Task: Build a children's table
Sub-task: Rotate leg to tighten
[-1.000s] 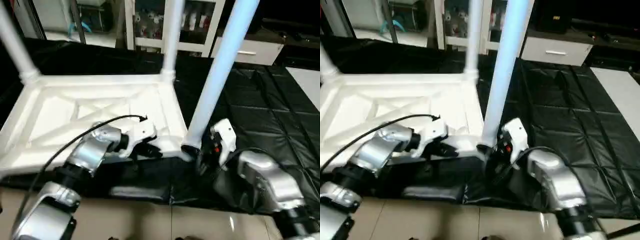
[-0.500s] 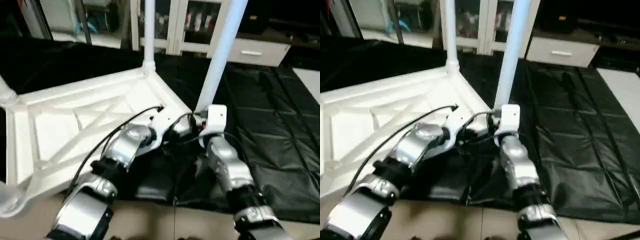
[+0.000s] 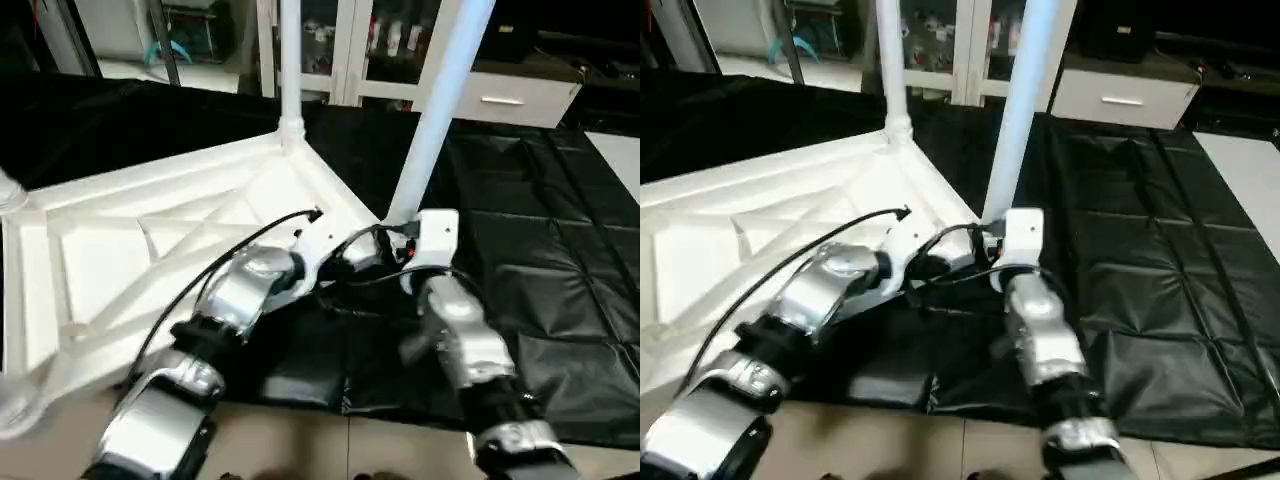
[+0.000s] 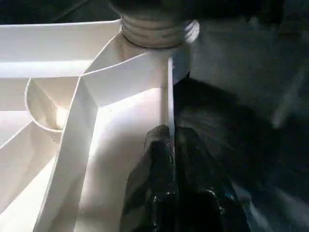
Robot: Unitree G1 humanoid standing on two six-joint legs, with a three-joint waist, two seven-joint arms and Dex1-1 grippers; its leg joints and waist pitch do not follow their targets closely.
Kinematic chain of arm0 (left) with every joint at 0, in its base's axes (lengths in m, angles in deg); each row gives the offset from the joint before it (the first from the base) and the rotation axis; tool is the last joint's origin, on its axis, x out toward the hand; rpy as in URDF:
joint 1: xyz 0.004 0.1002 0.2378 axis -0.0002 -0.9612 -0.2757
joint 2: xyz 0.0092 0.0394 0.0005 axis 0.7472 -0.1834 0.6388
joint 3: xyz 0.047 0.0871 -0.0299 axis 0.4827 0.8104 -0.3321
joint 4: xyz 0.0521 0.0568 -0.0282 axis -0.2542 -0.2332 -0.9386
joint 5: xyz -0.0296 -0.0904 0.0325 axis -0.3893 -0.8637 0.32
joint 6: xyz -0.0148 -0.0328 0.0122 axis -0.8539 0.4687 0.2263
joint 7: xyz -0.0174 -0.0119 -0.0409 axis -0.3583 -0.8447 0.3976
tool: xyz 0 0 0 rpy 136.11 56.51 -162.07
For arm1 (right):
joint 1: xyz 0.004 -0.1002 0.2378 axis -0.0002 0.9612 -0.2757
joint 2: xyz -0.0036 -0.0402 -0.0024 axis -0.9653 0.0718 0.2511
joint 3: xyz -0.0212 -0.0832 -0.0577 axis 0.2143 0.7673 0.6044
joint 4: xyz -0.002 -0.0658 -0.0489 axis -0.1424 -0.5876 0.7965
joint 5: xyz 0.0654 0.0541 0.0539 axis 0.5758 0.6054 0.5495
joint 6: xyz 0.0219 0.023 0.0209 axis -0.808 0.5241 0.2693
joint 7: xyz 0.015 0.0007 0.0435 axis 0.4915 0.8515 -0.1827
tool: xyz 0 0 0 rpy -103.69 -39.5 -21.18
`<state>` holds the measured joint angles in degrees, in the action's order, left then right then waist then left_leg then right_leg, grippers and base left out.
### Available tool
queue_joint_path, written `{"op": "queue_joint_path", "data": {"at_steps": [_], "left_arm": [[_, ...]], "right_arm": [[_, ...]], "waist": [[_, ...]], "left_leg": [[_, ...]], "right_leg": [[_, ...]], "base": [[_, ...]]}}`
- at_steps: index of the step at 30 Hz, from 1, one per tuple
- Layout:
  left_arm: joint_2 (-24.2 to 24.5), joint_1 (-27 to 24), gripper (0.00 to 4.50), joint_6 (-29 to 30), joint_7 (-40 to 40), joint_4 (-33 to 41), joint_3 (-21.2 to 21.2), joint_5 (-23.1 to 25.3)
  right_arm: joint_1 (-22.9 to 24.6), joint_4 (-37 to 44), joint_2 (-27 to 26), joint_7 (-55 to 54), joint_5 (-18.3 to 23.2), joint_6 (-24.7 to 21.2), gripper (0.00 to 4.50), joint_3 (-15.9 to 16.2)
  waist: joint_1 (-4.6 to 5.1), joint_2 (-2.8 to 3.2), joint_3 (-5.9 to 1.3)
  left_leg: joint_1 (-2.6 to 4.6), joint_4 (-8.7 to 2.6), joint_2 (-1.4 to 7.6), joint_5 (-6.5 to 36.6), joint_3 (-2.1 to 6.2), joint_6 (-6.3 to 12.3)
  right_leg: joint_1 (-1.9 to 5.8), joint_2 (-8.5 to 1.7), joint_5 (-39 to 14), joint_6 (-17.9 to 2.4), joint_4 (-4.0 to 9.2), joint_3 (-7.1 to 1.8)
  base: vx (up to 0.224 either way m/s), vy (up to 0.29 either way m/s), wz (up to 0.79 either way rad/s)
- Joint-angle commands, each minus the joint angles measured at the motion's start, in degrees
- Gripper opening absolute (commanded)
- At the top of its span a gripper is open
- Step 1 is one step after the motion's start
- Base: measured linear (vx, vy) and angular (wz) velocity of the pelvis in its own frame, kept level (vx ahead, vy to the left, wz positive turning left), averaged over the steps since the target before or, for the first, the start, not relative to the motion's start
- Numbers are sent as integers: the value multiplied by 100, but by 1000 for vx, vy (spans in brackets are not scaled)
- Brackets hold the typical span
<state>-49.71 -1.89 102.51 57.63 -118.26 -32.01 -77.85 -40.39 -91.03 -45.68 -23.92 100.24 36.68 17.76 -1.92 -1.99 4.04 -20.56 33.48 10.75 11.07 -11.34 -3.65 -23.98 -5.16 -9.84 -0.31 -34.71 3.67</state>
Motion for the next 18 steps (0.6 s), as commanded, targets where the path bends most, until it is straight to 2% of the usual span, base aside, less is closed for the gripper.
{"op": "queue_joint_path", "data": {"at_steps": [1, 3, 5, 8, 9, 10, 11, 13, 15, 18], "left_arm": [[128, -274, 0, -79, 471, 71, 132, -217], [344, -397, 0, -139, 981, 279, 243, -292], [479, -454, 0, -137, 1287, 394, 311, -353], [709, -530, 0, -180, 1767, 563, 452, -410], [991, -659, 0, -221, 2396, 863, 652, -484], [1012, -669, 0, -224, 2442, 886, 667, -489], [1146, -730, 0, -86, 2739, 1069, 750, -552], [1194, -736, 0, -36, 2823, 1125, 780, -556], [1207, -741, 0, -11, 2831, 1157, 787, -559], [1177, -717, 0, -26, 2792, 1124, 776, -543]], "right_arm": [[164, 472, 283, 558, 181, -403, 394, 74], [436, 1047, 739, 1314, 398, -788, 394, 213], [593, 1352, 1031, 1759, 516, -937, 394, 323], [801, 1709, 1492, 2437, 706, -1150, 394, 470], [955, 1940, 1880, 2984, 873, -1446, 394, 562], [966, 1956, 1908, 3022, 885, -1468, 394, 569], [1058, 2043, 2129, 3375, 909, -1541, 394, 680], [1108, 2105, 2245, 3568, 879, -1601, 394, 776], [1141, 2163, 2298, 3665, 873, -1646, 394, 816], [1130, 2150, 2273, 3653, 830, -1654, 394, 836]], "waist": [[-23, -45, -301], [-36, -45, -315], [-32, -40, -309], [-35, -41, -295], [-44, -11, -293], [-54, -19, -288], [-55, -8, -287], [-59, -10, -285], [-70, -15, -284], [-73, -20, -301]], "left_leg": [[5, -414, 222, 1181, 103, 419], [-6, -402, 226, 1055, 101, 449], [-11, -405, 226, 1010, 96, 490], [6, -416, 245, 1158, 95, 437], [11, -430, 252, 1204, 107, 410], [7, -437, 270, 1209, 112, 416], [21, -443, 281, 1243, 105, 428], [27, -437, 273, 1214, 92, 410], [23, -440, 273, 1183, 95, 344], [27, -430, 274, 1070, 93, 333]], "right_leg": [[287, -285, -1490, -986, 475, -280], [308, -287, -1252, -1053, 444, -282], [302, -288, -1140, -1150, 438, -279], [290, -305, -1434, -1164, 470, -285], [296, -309, -1508, -1150, 475, -283], [313, -313, -1464, -1153, 468, -291], [295, -318, -1414, -1193, 468, -292], [271, -309, -1383, -1233, 470, -289], [280, -324, -1419, -1240, 471, -292], [286, -323, -1195, -1317, 444, -291]], "base": [[0, 0, 0], [0, 0, 0], [0, 0, 0], [0, 0, 0], [0, 0, 0], [0, 0, 0], [0, 0, 0], [0, 0, 0], [0, 0, 0], [0, 0, 0]]}}
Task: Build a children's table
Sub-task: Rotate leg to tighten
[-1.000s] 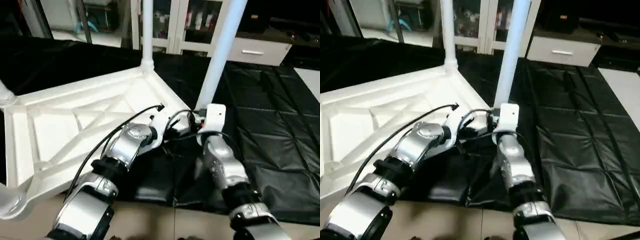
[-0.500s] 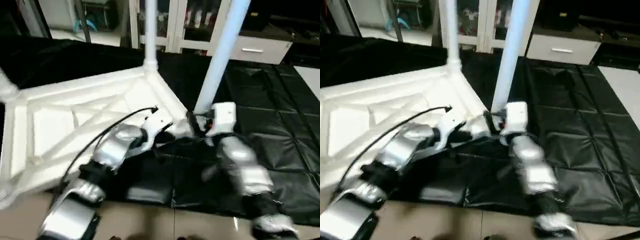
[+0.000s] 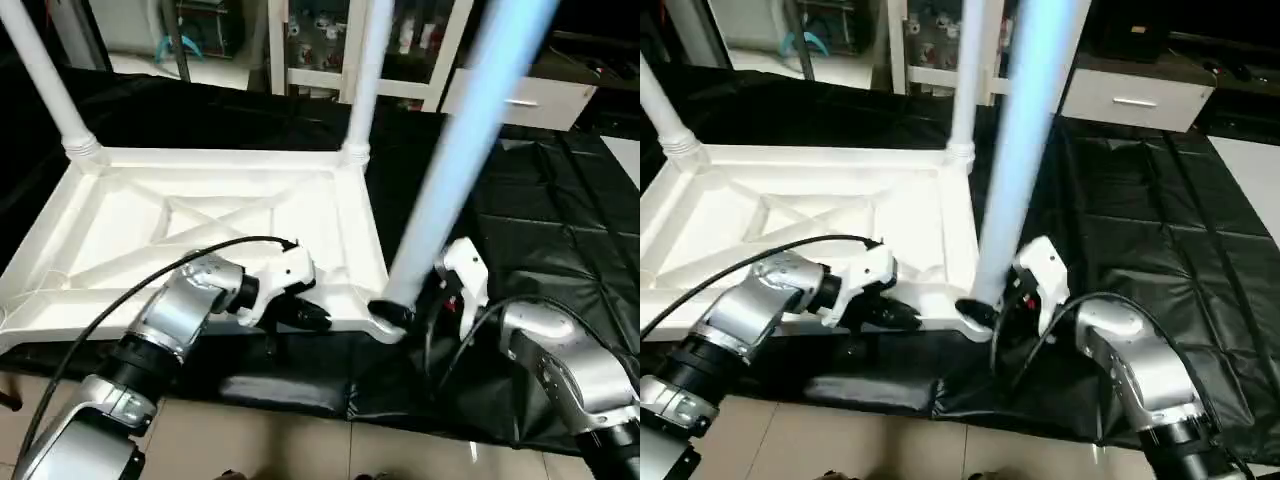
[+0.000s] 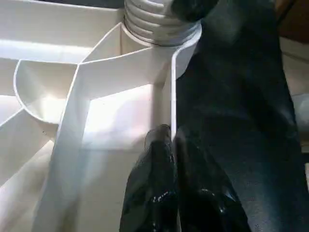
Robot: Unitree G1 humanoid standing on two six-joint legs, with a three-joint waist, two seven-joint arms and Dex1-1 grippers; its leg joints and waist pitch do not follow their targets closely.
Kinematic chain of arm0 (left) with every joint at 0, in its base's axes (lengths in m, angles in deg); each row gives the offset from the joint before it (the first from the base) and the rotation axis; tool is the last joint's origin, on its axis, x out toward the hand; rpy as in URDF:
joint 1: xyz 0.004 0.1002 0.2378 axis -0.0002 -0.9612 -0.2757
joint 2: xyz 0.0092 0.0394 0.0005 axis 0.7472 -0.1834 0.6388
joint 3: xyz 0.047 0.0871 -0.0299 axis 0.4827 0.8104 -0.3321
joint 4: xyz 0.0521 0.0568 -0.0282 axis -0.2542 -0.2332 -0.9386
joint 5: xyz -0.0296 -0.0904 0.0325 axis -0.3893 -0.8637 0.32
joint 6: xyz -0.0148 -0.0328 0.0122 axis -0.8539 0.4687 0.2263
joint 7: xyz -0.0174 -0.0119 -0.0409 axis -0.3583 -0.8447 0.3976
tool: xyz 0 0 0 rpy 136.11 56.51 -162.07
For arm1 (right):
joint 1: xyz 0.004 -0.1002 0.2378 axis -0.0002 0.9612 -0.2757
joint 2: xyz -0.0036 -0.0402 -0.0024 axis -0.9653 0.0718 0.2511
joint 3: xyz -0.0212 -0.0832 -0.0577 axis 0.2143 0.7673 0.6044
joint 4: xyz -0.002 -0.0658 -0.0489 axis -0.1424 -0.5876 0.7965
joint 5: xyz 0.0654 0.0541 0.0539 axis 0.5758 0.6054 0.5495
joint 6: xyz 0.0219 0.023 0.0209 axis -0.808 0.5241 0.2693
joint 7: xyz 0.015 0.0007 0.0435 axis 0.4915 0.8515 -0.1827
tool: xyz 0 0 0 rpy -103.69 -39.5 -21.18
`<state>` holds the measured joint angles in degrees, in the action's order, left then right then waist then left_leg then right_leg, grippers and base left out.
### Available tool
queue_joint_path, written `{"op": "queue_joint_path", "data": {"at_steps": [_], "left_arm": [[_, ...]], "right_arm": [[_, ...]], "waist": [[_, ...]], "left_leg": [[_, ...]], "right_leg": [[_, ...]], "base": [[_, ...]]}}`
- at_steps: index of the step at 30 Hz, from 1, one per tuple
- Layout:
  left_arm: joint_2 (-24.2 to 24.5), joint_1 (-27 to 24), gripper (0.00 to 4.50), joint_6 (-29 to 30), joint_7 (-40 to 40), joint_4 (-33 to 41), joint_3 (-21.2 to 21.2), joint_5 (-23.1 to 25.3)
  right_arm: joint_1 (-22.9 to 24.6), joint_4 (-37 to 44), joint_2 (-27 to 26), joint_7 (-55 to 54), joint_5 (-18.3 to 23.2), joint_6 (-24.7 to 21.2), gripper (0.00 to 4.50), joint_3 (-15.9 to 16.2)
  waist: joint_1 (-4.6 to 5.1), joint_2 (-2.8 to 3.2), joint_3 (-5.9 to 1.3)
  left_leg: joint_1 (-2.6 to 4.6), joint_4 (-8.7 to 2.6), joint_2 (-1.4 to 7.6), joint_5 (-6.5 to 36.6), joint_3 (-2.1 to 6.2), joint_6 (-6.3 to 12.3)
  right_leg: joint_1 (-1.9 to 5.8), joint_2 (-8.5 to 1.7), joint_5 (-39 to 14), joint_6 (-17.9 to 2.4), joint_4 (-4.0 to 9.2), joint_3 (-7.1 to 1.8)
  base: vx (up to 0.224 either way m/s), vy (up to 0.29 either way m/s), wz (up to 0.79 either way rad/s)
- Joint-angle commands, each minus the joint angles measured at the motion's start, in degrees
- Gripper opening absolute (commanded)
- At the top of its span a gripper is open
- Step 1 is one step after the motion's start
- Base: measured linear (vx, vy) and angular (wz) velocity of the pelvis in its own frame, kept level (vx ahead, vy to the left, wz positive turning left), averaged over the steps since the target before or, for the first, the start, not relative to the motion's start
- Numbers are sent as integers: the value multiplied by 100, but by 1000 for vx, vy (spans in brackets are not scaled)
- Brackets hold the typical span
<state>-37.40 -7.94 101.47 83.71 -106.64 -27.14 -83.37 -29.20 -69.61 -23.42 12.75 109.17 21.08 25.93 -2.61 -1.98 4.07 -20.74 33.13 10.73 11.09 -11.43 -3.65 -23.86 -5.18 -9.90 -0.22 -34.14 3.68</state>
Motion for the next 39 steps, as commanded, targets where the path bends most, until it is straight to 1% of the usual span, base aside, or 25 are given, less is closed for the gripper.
{"op": "queue_joint_path", "data": {"at_steps": [1, 2, 3, 6, 8, 9, 10, 12, 15, 18, 19, 20, 24, 29, 30, 31, 32, 33, 34, 35, 36, 37, 38, 39], "left_arm": [[-65, -84, 0, 65, 129, -76, 281, 15], [-59, -70, 0, 53, 101, -102, 286, 25], [-52, -73, 0, 63, 103, -84, 291, 27], [-47, -72, 0, 77, 110, -73, 285, 30], [-50, -66, 0, 75, 104, -84, 274, 33], [-50, -61, 0, 75, 107, -91, 269, 34], [-49, -58, 0, 76, 109, -92, 266, 37], [-49, -47, 0, 77, 108, -101, 256, 39], [-57, -33, 0, 72, 98, -124, 246, 37], [-61, -9, 0, 41, 91, -183, 232, 43], [-63, -3, 0, 35, 90, -196, 230, 46], [-65, 3, 0, 28, 90, -209, 228, 47], [-66, 18, 0, 8, 96, -242, 221, 50], [-60, -5, 0, 18, 105, -208, 231, 47], [-106, 0, 0, 20, 13, -243, 208, 54], [-157, 5, 0, 25, -92, -276, 179, 63], [-157, 5, 0, 25, -92, -276, 179, 63], [-313, 50, 0, 76, -397, -374, 85, 79], [-457, 103, 0, 103, -695, -497, 20, 123], [-485, 115, 0, 103, -753, -525, 9, 133], [-664, 195, 0, 98, -1114, -716, -61, 193], [-678, 202, 0, 99, -1144, -731, -68, 196], [-833, 271, 0, 117, -1476, -900, -158, 220], [-897, 300, 0, 126, -1615, -970, -198, 227]], "right_arm": [[-17, 19, 38, 3, -12, -167, 394, 34], [-32, 10, 83, 38, -63, -151, 394, 104], [-28, 18, 115, 80, -78, -157, 394, 119], [7, 59, 200, 224, -76, -218, 394, 149], [22, 69, 224, 266, -78, -229, 394, 157], [33, 75, 243, 299, -76, -245, 367, 157], [39, 77, 249, 316, -80, -249, 358, 151], [65, 82, 296, 394, -90, -258, 355, 163], [73, 65, 305, 421, -55, -284, 317, 148], [61, 39, 316, 475, -69, -303, 308, 148], [58, 35, 308, 478, -63, -315, 289, 137], [54, 33, 303, 479, -62, -323, 284, 132], [54, 25, 312, 529, -76, -342, 277, 142], [51, -9, 275, 496, -92, -332, 277, 131], [-2, -188, 74, 114, -210, -275, 277, 57], [-63, -371, -116, -269, -350, -204, 277, -5], [-63, -371, -116, -269, -350, -204, 277, -5], [-145, -622, -442, -842, -456, -171, 276, -133], [-211, -840, -776, -1418, -489, -147, 276, -313], [-222, -878, -837, -1517, -496, -129, 276, -343], [-292, -1126, -1205, -2144, -569, 29, 275, -509], [-298, -1145, -1228, -2186, -575, 41, 275, -519], [-362, -1344, -1470, -2627, -625, 167, 275, -629], [-389, -1425, -1561, -2797, -648, 221, 275, -669]], "waist": [[-4, -23, -307], [-5, -22, -306], [-8, -33, -306], [-16, -34, -304], [-20, -30, -304], [-27, -34, -321], [-29, -35, -316], [-38, -33, -319], [-48, -36, -326], [-57, -31, -330], [-62, -30, -333], [-63, -33, -331], [-74, -36, -348], [-83, -37, -363], [-84, -39, -375], [-78, -29, -365], [-72, -33, -354], [-44, -29, -352], [-5, -34, -320], [21, -31, -306], [56, -26, -293], [93, -29, -311], [100, -23, -314], [116, -16, -303]], "left_leg": [[39, -385, 268, 956, 96, 369], [36, -386, 268, 943, 98, 378], [36, -382, 267, 923, 94, 396], [34, -379, 266, 947, 96, 399], [32, -379, 271, 914, 99, 409], [33, -367, 268, 847, 99, 424], [29, -365, 267, 817, 95, 448], [32, -362, 268, 802, 95, 457], [33, -354, 267, 765, 93, 482], [36, -348, 266, 700, 91, 501], [42, -348, 265, 713, 91, 502], [38, -347, 264, 722, 90, 500], [43, -343, 268, 700, 93, 488], [44, -328, 265, 604, 89, 528], [45, -323, 264, 591, 88, 534], [37, -328, 263, 600, 88, 522], [32, -333, 257, 660, 88, 477], [27, -351, 254, 859, 102, 348], [51, -372, 252, 1192, 106, 210], [50, -387, 248, 1347, 114, 135], [69, -402, 241, 1622, 147, -24], [71, -413, 242, 1766, 177, -128], [64, -418, 243, 1787, 185, -147], [95, -426, 240, 1865, 183, -159]], "right_leg": [[282, -316, -1007, -1372, 370, -290], [288, -319, -992, -1381, 369, -288], [289, -319, -975, -1382, 367, -288], [296, -326, -1081, -1361, 376, -287], [299, -325, -1057, -1357, 372, -287], [307, -326, -960, -1366, 355, -286], [303, -325, -905, -1386, 355, -286], [305, -326, -896, -1403, 351, -284], [311, -326, -835, -1429, 341, -283], [312, -323, -742, -1462, 330, -282], [312, -323, -756, -1466, 332, -280], [314, -323, -772, -1464, 334, -280], [323, -327, -746, -1472, 321, -279], [331, -325, -561, -1533, 295, -279], [338, -329, -537, -1546, 289, -279], [321, -334, -592, -1545, 300, -279], [311, -326, -711, -1521, 317, -274], [322, -338, -1035, -1442, 344, -268], [291, -337, -1545, -1336, 409, -263], [281, -342, -1835, -1261, 440, -261], [265, -348, -2393, -1068, 492, -245], [264, -353, -2620, -927, 511, -237], [268, -356, -2637, -878, 515, -238], [232, -346, -2678, -836, 546, -237]], "base": [[0, 0, 0], [0, 0, 0], [0, 0, 0], [0, 0, 0], [0, 0, 0], [0, 0, 0], [0, 0, 0], [0, 0, 0], [0, 0, 0], [0, 0, 0], [0, 0, 0], [0, 0, 0], [0, 0, 0], [0, 0, 0], [0, 0, 0], [0, 0, 0], [0, 0, 0], [0, 0, 0], [0, 0, 0], [0, 0, 0], [0, 0, 0], [0, 0, 0], [0, 0, 0], [0, 0, 0]]}}
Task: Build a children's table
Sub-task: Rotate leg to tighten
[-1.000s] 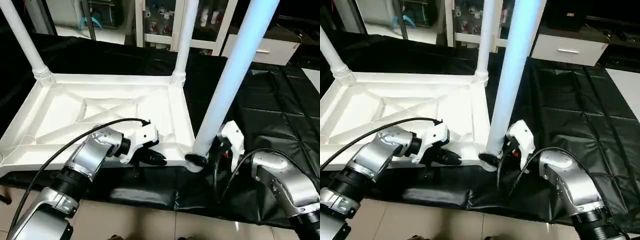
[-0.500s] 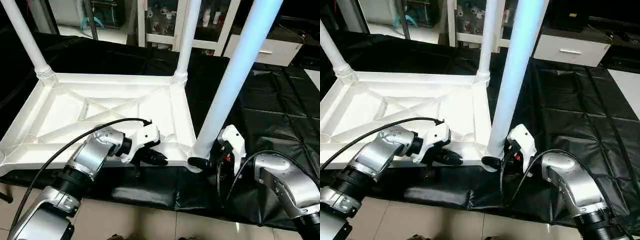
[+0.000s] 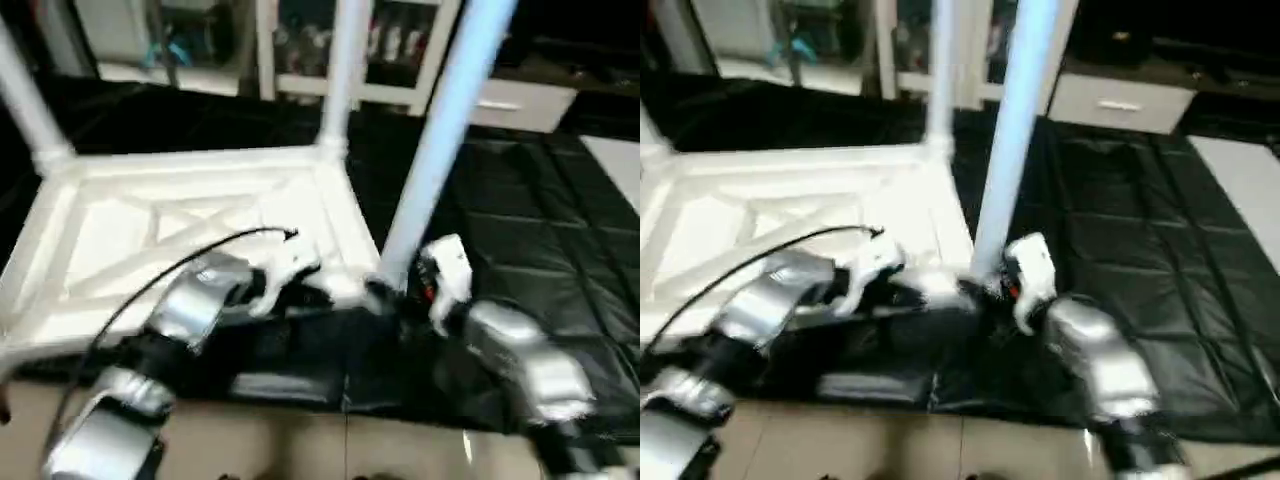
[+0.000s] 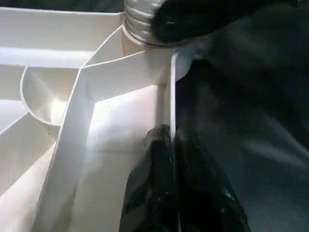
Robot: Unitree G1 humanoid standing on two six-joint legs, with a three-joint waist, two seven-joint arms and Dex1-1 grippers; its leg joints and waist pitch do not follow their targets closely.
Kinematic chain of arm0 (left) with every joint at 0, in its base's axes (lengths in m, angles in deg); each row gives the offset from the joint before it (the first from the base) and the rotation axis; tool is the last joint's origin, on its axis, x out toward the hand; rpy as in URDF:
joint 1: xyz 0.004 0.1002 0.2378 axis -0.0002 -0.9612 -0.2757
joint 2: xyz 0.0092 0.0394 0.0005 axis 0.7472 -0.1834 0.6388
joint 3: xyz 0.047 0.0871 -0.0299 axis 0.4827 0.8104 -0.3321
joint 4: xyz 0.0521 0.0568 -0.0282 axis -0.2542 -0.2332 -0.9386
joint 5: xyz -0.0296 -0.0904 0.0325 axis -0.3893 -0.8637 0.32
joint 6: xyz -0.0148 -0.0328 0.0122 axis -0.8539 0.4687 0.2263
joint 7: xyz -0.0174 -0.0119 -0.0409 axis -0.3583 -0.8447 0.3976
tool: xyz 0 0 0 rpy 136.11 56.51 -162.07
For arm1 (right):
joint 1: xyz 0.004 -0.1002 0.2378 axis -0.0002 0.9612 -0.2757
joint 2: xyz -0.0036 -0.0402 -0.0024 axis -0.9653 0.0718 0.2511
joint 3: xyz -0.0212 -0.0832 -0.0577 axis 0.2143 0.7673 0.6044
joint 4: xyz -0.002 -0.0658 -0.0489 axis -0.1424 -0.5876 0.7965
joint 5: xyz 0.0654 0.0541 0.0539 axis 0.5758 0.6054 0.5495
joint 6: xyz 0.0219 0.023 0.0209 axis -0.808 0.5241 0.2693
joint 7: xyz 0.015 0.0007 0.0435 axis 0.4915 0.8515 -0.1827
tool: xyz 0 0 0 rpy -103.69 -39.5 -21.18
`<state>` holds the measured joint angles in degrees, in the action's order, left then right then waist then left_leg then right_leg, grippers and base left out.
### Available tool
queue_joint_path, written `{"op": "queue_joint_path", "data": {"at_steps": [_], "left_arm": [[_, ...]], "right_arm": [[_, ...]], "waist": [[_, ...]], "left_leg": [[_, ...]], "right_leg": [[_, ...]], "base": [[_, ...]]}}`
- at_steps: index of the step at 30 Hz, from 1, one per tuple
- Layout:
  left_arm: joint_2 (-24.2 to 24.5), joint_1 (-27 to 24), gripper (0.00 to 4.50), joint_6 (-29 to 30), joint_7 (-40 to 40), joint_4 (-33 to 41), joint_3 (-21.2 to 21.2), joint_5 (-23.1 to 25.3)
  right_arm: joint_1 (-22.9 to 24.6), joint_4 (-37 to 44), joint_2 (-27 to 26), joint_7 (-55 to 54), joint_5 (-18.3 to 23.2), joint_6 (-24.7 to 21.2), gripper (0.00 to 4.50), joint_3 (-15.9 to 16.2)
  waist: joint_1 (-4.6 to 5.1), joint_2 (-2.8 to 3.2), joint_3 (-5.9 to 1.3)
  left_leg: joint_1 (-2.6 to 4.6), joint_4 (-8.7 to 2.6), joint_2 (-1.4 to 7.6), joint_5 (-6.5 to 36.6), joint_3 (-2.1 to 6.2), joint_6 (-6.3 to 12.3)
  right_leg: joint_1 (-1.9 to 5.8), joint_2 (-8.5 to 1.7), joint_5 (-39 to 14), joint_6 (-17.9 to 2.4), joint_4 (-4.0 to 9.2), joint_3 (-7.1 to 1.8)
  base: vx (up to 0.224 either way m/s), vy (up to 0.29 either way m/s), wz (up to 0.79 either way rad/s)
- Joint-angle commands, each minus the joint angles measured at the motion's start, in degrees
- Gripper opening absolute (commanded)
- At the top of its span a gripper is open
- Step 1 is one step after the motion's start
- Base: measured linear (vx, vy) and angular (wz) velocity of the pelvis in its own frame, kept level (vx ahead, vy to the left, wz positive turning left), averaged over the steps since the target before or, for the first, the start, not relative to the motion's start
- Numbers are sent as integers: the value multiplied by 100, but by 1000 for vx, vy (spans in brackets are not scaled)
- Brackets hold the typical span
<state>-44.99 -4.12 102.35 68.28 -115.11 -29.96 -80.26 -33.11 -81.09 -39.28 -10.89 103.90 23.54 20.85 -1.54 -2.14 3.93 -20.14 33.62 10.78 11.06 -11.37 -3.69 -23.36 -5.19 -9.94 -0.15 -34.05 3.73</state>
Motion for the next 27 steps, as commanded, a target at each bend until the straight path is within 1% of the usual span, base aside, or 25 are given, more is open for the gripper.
{"op": "queue_joint_path", "data": {"at_steps": [1, 2, 3, 4, 5, 6, 7, 8, 10, 11, 12, 13, 16, 18, 19, 20, 21, 22, 23, 24, 25, 26, 27], "left_arm": [[-335, 5, 0, 45, -462, -301, -32, -83], [-412, 39, 0, 52, -620, -366, -82, -86], [-611, 125, 0, 51, -1053, -516, -206, -81], [-709, 169, 0, 35, -1285, -594, -263, -55], [-766, 199, 0, 19, -1421, -646, -296, -35], [-853, 244, 0, -5, -1599, -729, -346, -9], [-944, 297, 0, -31, -1734, -826, -382, 11], [-944, 298, 0, -31, -1734, -826, -382, 11], [-1000, 348, 0, -69, -1861, -914, -390, 50], [-1012, 366, 0, -84, -1899, -943, -397, 59], [-1002, 378, 0, -114, -1886, -971, -398, 60], [-1000, 389, 0, -136, -1883, -999, -401, 60], [-943, 383, 0, -179, -1819, -1045, -397, 60], [-908, 364, 0, -176, -1749, -1034, -390, 51], [-865, 351, 0, -197, -1678, -1025, -373, 50], [-856, 348, 0, -199, -1658, -1022, -368, 48], [-805, 335, 0, -225, -1578, -1018, -346, 50], [-805, 335, 0, -225, -1578, -1018, -346, 50], [-721, 307, 0, -258, -1426, -999, -309, 58], [-669, 285, 0, -279, -1339, -984, -286, 72], [-646, 276, 0, -288, -1300, -978, -275, 78], [-610, 260, 0, -297, -1239, -963, -258, 83], [-498, 205, 0, -324, -1044, -905, -206, 88]], "right_arm": [[-106, -585, -230, -919, -196, 170, 275, -260], [-151, -709, -327, -1096, -226, 248, 275, -300], [-282, -1054, -623, -1476, -201, 458, 275, -437], [-366, -1252, -745, -1828, -310, 601, 275, -489], [-423, -1377, -815, -2063, -393, 692, 275, -518], [-521, -1589, -955, -2410, -443, 802, 275, -618], [-656, -1857, -1109, -2939, -562, 986, 275, -717], [-656, -1858, -1109, -2939, -562, 986, 275, -717], [-818, -2151, -1268, -3378, -605, 1195, 275, -838], [-906, -2282, -1339, -3405, -564, 1320, 275, -880], [-990, -2392, -1400, -3348, -516, 1435, 275, -911], [-1043, -2477, -1435, -3309, -499, 1521, 275, -935], [-1162, -2653, -1449, -3035, -538, 1746, 275, -846], [-1151, -2584, -1426, -2855, -500, 1825, 275, -820], [-1101, -2374, -1384, -2677, -427, 1828, 310, -821], [-1090, -2325, -1373, -2635, -409, 1828, 331, -819], [-1021, -2038, -1280, -2365, -339, 1784, 345, -766], [-1021, -2038, -1280, -2365, -339, 1784, 345, -766], [-898, -1634, -1087, -2046, -320, 1666, 355, -657], [-823, -1419, -973, -1839, -277, 1557, 366, -607], [-791, -1328, -923, -1742, -253, 1508, 378, -587], [-743, -1209, -836, -1596, -233, 1447, 386, -553], [-581, -841, -535, -1116, -169, 1211, 391, -427]], "waist": [[3, 13, -303], [16, 31, -304], [25, 5, -291], [26, 27, -291], [31, 26, -290], [25, 29, -309], [31, 35, -309], [29, 34, -311], [16, 18, -332], [16, 11, -336], [8, 19, -336], [9, 26, -347], [5, 24, -345], [-2, 20, -346], [-4, 21, -344], [-10, 23, -344], [-18, 18, -346], [-18, 14, -344], [-18, 14, -342], [-37, 21, -340], [-31, 5, -341], [-29, 6, -342], [-39, 8, -333]], "left_leg": [[40, -473, 230, 1889, 178, -148], [50, -467, 228, 1910, 160, -143], [57, -463, 210, 1995, 161, -149], [59, -473, 212, 2039, 174, -160], [71, -474, 208, 2071, 169, -151], [67, -475, 203, 2010, 168, -140], [54, -480, 202, 1907, 161, -127], [49, -480, 194, 1874, 152, -112], [34, -473, 189, 1703, 134, -24], [23, -471, 191, 1651, 131, 0], [23, -460, 183, 1611, 118, 71], [27, -452, 182, 1589, 114, 94], [9, -446, 181, 1402, 101, 181], [-1, -439, 178, 1335, 95, 245], [-3, -445, 180, 1296, 99, 276], [0, -446, 183, 1287, 97, 291], [0, -447, 193, 1234, 98, 337], [-5, -448, 195, 1228, 98, 346], [-10, -448, 194, 1223, 99, 346], [-16, -448, 198, 1193, 103, 368], [-30, -448, 197, 1148, 105, 388], [-31, -446, 193, 1123, 104, 397], [-25, -445, 196, 1126, 100, 417]], "right_leg": [[189, -344, -2642, -815, 546, -247], [150, -347, -2578, -844, 548, -261], [142, -334, -2636, -853, 565, -247], [144, -339, -2707, -823, 575, -241], [132, -329, -2726, -799, 589, -241], [151, -323, -2595, -777, 572, -244], [139, -316, -2386, -808, 553, -260], [148, -310, -2311, -814, 552, -260], [168, -302, -1912, -867, 504, -272], [177, -300, -1816, -887, 484, -273], [183, -303, -1715, -922, 472, -275], [179, -307, -1668, -946, 465, -277], [206, -297, -1407, -1018, 435, -278], [222, -303, -1379, -1028, 435, -278], [229, -298, -1383, -1036, 433, -273], [231, -297, -1381, -1026, 436, -275], [241, -299, -1328, -1050, 429, -273], [242, -298, -1329, -1054, 428, -272], [243, -302, -1348, -1061, 429, -272], [257, -304, -1358, -1032, 433, -272], [268, -302, -1342, -1030, 426, -271], [270, -298, -1340, -1042, 429, -270], [262, -300, -1391, -1047, 441, -270]], "base": [[0, 0, 0], [0, 0, 0], [0, 0, 0], [0, 0, 0], [0, 0, 0], [0, 0, 0], [0, 0, 0], [0, 0, 0], [0, 0, 0], [0, 0, 0], [0, 0, 0], [0, 0, 0], [0, 0, 0], [0, 0, 0], [0, 0, 0], [0, 0, 0], [0, 0, 0], [0, 0, 0], [0, 0, 0], [0, 0, 0], [0, 0, 0], [0, 0, 0], [0, 0, 0]]}}
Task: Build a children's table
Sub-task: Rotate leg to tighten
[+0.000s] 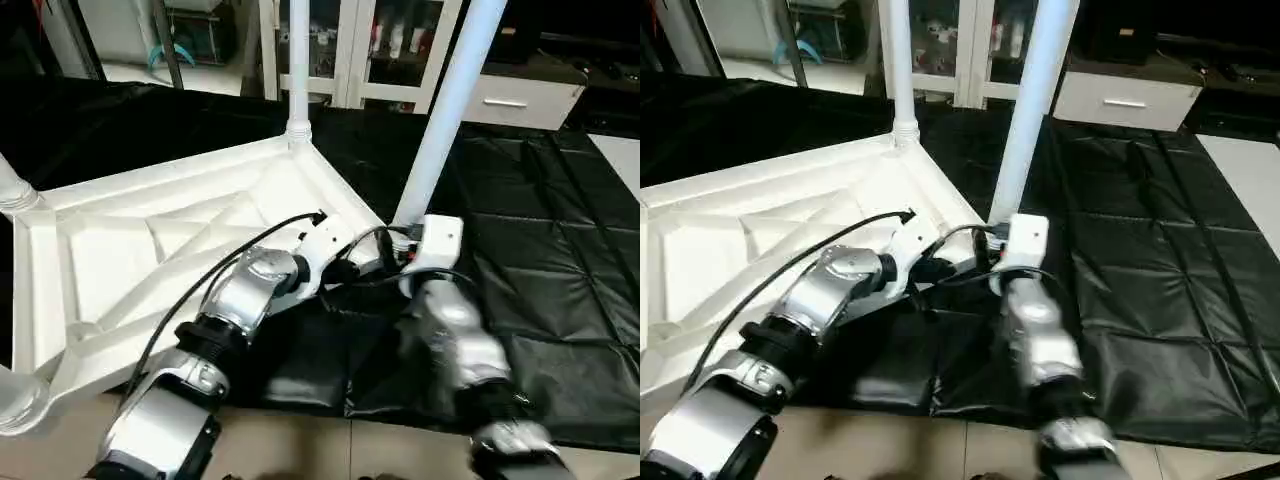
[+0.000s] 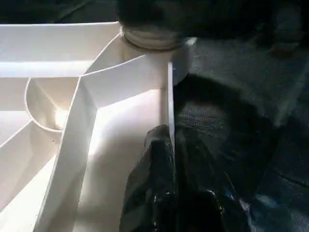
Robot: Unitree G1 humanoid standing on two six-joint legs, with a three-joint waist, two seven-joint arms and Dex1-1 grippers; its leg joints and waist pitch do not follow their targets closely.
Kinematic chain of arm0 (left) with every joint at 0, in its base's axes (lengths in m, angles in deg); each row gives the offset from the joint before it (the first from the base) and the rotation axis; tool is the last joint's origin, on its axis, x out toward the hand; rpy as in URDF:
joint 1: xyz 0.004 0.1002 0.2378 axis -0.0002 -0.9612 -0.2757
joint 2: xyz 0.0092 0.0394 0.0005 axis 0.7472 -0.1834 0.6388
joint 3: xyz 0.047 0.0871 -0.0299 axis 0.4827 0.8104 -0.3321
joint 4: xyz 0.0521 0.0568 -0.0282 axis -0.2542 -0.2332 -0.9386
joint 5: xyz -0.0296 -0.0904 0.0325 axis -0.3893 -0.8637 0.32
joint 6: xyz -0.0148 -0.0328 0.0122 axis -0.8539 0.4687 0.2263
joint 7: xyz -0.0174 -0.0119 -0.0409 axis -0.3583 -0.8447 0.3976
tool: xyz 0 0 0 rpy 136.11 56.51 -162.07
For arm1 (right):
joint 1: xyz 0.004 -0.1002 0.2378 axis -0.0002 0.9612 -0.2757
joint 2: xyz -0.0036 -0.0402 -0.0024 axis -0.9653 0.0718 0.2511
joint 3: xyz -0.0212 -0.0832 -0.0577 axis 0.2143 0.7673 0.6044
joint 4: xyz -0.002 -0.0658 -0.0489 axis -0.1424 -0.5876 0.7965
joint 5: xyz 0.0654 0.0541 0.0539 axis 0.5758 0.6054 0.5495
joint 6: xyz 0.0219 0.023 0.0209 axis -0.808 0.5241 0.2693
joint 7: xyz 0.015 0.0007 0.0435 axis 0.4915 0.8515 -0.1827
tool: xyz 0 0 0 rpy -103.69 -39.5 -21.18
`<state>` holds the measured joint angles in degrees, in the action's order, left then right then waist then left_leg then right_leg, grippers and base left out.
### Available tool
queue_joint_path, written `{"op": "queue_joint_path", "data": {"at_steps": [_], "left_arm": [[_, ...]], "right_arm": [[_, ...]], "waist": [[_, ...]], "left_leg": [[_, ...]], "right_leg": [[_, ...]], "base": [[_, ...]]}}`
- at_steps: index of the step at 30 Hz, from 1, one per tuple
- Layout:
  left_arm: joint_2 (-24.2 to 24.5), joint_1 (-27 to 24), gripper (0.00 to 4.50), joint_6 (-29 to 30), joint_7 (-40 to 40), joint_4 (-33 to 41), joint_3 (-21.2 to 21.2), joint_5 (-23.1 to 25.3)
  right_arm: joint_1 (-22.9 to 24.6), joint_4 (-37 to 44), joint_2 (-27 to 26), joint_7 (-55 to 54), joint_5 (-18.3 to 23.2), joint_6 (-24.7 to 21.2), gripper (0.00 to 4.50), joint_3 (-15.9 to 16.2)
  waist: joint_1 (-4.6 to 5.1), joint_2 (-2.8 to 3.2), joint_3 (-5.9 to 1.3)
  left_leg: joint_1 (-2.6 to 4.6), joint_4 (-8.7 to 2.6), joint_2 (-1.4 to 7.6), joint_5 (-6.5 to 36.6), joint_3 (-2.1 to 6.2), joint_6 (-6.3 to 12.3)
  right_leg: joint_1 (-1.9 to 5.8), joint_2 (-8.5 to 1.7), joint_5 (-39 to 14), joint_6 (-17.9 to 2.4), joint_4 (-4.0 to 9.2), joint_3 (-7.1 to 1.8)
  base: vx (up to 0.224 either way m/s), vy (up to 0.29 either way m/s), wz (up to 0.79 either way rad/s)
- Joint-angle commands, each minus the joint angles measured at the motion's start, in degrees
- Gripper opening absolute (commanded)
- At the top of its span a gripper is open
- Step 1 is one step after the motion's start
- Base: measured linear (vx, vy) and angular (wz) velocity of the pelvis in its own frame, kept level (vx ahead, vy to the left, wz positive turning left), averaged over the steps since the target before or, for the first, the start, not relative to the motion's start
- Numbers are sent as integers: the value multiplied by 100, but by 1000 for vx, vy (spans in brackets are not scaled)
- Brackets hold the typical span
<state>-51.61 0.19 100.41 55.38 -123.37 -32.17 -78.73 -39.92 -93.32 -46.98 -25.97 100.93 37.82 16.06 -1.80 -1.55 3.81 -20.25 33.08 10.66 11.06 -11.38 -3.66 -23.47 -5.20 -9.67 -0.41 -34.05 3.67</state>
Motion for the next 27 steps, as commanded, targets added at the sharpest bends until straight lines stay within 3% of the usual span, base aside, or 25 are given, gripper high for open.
{"op": "queue_joint_path", "data": {"at_steps": [1, 2, 3, 5, 6, 10, 12, 19, 27], "left_arm": [[208, -248, 0, -139, 324, -52, 34, -67], [208, -248, 0, -139, 324, -52, 34, -67], [350, -328, 0, -200, 730, 76, 134, -114], [543, -418, 0, -268, 1152, 214, 265, -119], [701, -492, 0, -246, 1521, 347, 373, -145], [1000, -664, 0, -362, 2365, 683, 618, -287], [1187, -756, 0, -281, 2902, 948, 742, -422], [1327, -746, 0, -304, 3132, 1027, 843, -364], [1361, -766, 0, -245, 3185, 1122, 829, -369]], "right_arm": [[166, 527, 356, 586, 158, -328, 398, 104], [166, 527, 356, 586, 158, -328, 408, 104], [344, 899, 660, 1013, 230, -556, 423, 152], [561, 1330, 1142, 1705, 387, -915, 439, 333], [727, 1667, 1558, 2275, 520, -1224, 446, 509], [1048, 2303, 2263, 3306, 848, -1732, 446, 810], [1278, 2625, 2726, 3934, 979, -1923, 446, 998], [1376, 2768, 2955, 4333, 956, -2099, 446, 1166], [1249, 2691, 2859, 4270, 914, -2185, 446, 1094]], "waist": [[-31, -50, -312], [-22, -56, -311], [-13, -57, -303], [-53, -59, -308], [-57, -23, -310], [-73, -20, -316], [-80, -22, -305], [-141, -34, -287], [-160, -37, -320]], "left_leg": [[-13, -392, 217, 1145, 102, 450], [-25, -397, 226, 1157, 106, 448], [-22, -408, 218, 1241, 104, 426], [-12, -398, 246, 1165, 108, 437], [-2, -398, 252, 1143, 106, 465], [-14, -388, 273, 1039, 103, 526], [-2, -389, 280, 1107, 95, 513], [37, -408, 296, 1361, 96, 289], [12, -376, 280, 961, 90, 365]], "right_leg": [[283, -299, -1475, -1002, 453, -266], [287, -305, -1505, -1001, 446, -267], [272, -297, -1742, -970, 475, -258], [275, -315, -1686, -964, 465, -284], [282, -287, -1446, -1070, 442, -276], [304, -305, -1081, -1264, 397, -277], [291, -313, -1138, -1334, 406, -278], [239, -340, -1664, -1251, 453, -292], [280, -331, -1085, -1353, 375, -285]], "base": [[0, 0, 0], [0, 0, 0], [0, 0, 0], [0, 0, 0], [0, 0, 0], [0, 0, 0], [0, 0, 0], [0, 0, 0], [0, 0, 0]]}}
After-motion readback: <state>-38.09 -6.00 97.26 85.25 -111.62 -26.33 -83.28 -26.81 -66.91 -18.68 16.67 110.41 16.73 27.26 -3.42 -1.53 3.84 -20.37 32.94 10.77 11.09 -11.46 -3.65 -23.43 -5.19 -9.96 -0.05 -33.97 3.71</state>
